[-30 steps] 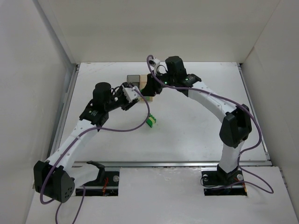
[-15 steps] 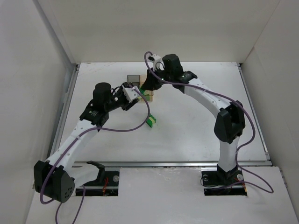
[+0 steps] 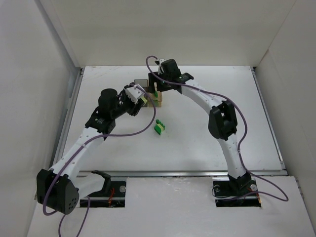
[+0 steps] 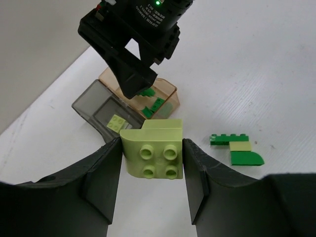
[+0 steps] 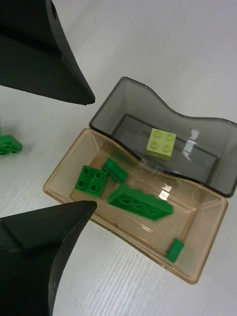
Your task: Sort the legos into containers by color
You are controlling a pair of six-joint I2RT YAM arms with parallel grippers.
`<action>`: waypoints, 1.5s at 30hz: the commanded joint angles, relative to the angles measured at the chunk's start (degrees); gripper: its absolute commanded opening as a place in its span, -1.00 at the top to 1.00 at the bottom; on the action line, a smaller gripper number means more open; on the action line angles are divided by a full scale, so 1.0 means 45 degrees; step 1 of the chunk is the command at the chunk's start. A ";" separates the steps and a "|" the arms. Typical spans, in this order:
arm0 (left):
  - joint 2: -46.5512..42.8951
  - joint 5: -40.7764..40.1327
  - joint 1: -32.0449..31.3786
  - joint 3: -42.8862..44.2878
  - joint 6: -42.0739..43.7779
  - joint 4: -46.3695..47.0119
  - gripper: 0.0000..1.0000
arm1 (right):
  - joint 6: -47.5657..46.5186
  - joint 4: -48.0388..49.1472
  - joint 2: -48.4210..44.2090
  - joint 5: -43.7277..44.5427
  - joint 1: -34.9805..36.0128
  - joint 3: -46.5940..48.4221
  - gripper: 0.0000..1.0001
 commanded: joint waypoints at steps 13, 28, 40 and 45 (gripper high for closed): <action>0.0866 0.8111 0.1823 0.0164 -0.4245 0.4669 1.00 | -0.6095 0.2088 -0.7602 -0.7715 -0.2127 -0.7191 -0.69; 0.1669 1.1010 0.1003 0.1063 -0.3327 0.5593 1.00 | -0.8010 0.1679 -0.8132 -0.9126 0.0235 -0.6844 -0.41; 0.1434 1.0328 0.1528 0.0594 -0.3307 0.5593 1.00 | -0.9963 -0.1306 -0.8268 -0.7837 0.0354 -0.6376 -0.64; 0.1550 1.0483 0.1530 0.0594 -0.2956 0.5593 1.00 | -0.9964 -0.0646 -0.8699 -0.7856 0.0665 -0.6669 -0.67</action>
